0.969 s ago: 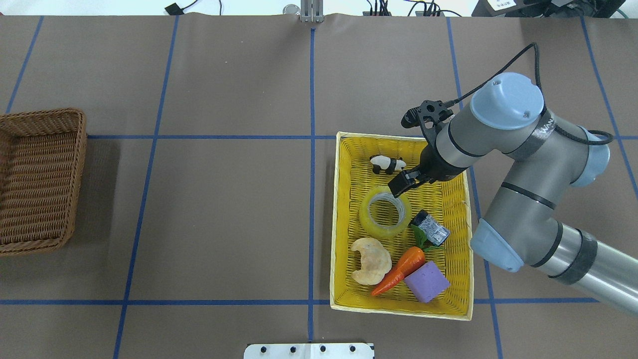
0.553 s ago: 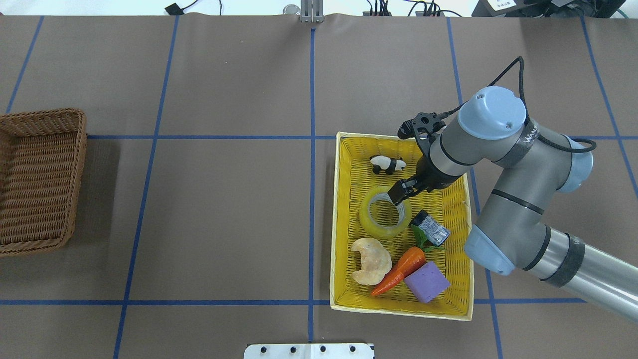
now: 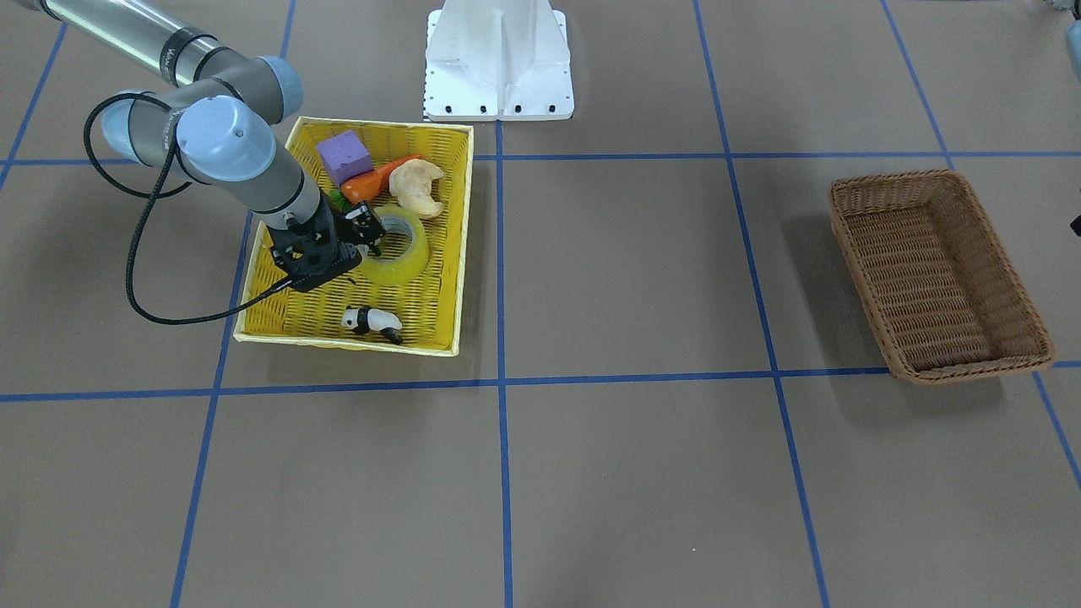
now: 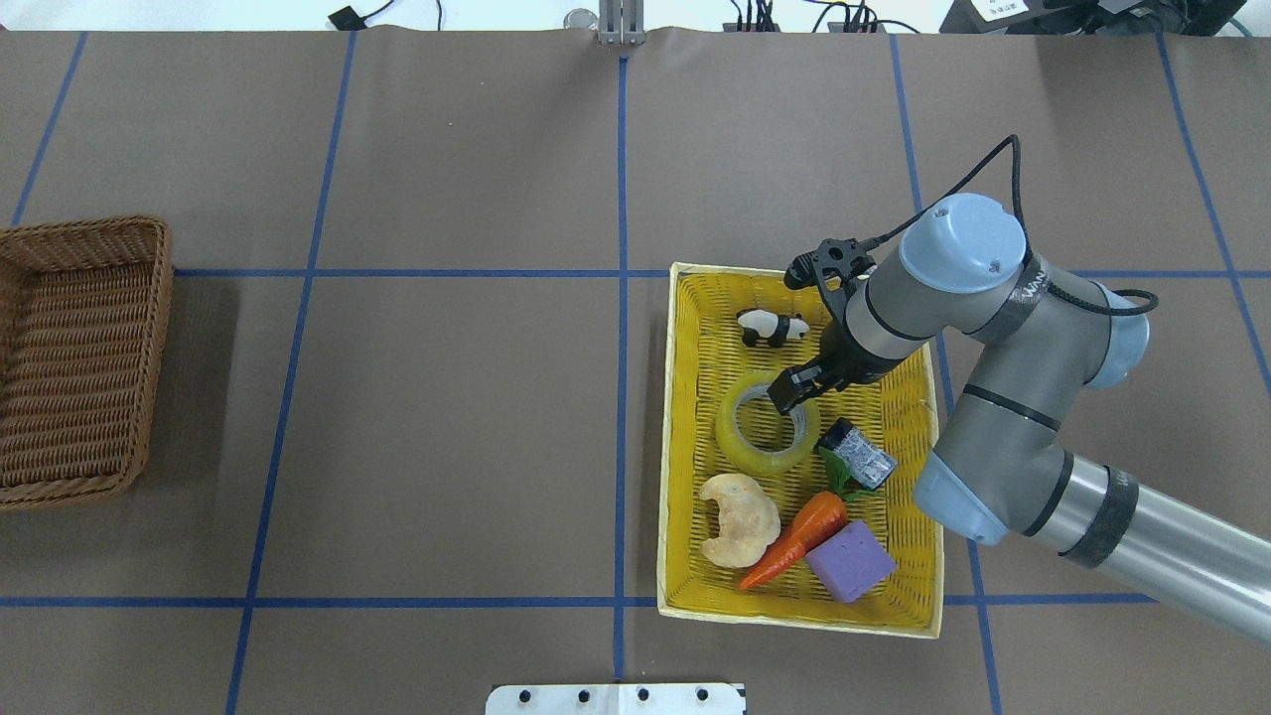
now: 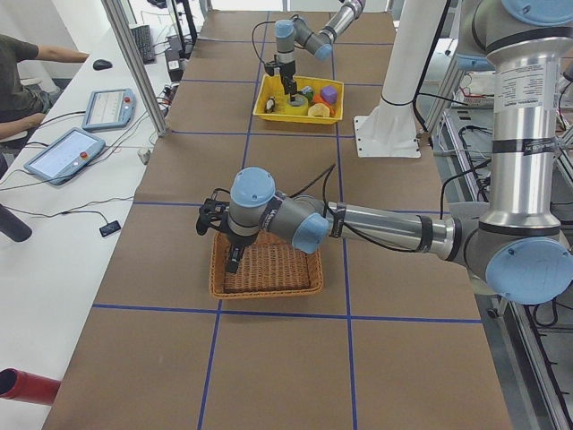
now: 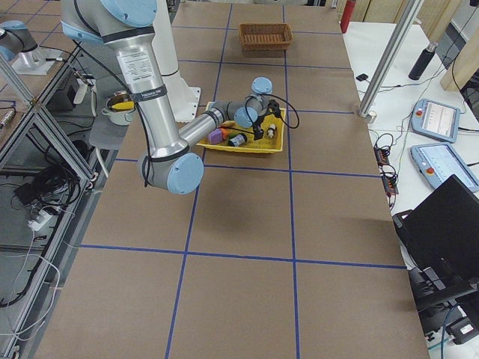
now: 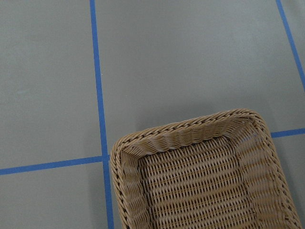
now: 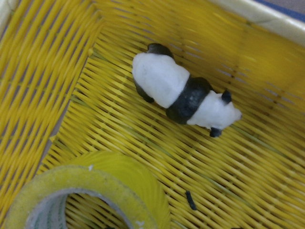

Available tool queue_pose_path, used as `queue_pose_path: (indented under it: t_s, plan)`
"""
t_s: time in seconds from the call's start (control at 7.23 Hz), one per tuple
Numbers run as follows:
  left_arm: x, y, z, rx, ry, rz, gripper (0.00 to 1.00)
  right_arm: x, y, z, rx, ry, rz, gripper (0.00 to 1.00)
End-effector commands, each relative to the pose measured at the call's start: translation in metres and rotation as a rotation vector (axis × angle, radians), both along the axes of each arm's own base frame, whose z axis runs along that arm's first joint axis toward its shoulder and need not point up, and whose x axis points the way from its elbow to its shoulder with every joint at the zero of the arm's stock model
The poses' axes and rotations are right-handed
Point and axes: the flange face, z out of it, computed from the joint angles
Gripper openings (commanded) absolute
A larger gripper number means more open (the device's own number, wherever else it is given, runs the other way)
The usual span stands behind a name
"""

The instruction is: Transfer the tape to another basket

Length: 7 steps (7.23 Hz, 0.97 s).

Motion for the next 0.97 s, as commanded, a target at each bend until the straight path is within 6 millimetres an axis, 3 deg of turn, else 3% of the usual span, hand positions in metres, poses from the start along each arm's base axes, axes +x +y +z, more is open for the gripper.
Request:
queue_pose_path:
  t_s: [0.0, 0.14, 0.28, 0.55, 0.83]
  plan:
    - [0.0, 0.0, 0.0, -0.001, 0.0, -0.001, 0.98, 0.0, 0.003, -0.002, -0.009, -0.019, -0.018, 0.65]
    - [0.0, 0.0, -0.002, -0.004, 0.009, -0.002, 0.98, 0.0, 0.004, -0.001, -0.016, -0.021, -0.023, 0.18]
    - [0.001, 0.001, -0.005, -0.016, 0.026, -0.009, 0.98, 0.002, 0.004, -0.002, -0.028, -0.03, -0.034, 0.0]
    - [0.001, 0.001, -0.006, -0.015, 0.027, -0.01, 0.98, 0.014, -0.003, -0.013, -0.131, -0.061, 0.01, 0.0]
    - [0.002, 0.0, -0.01, -0.012, 0.041, -0.003, 0.98, 0.055, -0.025, -0.041, -0.205, -0.136, 0.032, 0.0]
